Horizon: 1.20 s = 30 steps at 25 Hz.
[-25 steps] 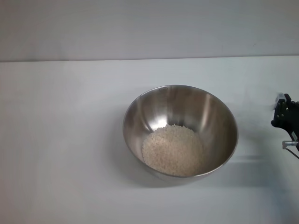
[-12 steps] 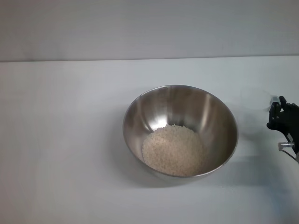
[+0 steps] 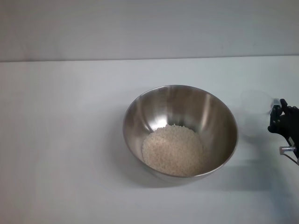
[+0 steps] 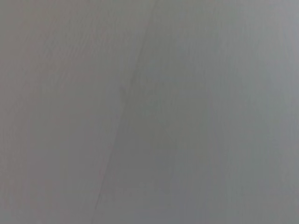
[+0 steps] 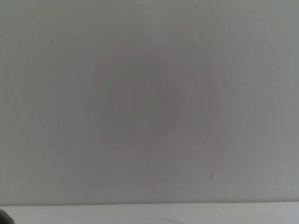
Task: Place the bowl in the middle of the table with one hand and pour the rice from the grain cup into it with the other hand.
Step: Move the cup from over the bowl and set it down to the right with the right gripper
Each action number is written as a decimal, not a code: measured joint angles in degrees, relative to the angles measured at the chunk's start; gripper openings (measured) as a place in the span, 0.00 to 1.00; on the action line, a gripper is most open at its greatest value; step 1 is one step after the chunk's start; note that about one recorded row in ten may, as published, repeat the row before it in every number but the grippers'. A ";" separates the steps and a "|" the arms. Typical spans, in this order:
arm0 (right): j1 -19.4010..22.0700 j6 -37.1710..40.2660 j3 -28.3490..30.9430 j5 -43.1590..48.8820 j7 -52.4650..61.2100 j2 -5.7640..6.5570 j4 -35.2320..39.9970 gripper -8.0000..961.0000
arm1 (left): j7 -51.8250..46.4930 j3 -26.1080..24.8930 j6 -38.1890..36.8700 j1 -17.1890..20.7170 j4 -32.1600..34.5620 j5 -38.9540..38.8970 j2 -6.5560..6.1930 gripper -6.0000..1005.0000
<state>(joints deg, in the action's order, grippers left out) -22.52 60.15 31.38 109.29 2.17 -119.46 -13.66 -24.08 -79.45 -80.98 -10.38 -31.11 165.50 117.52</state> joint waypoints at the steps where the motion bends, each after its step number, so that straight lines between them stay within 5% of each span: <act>1: 0.00 0.00 0.00 0.00 0.00 0.00 0.00 0.12 | 0.00 0.00 0.00 0.00 0.00 0.00 0.00 0.87; 30: 1.35 -0.53 -2.29 0.04 0.41 -0.03 -0.50 0.20 | -0.78 -0.09 -1.81 1.25 -0.09 0.00 -0.01 0.87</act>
<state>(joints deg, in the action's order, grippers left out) -21.17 59.61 29.09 109.34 2.59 -119.50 -14.17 -24.86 -79.54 -82.79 -9.13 -31.20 165.50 117.51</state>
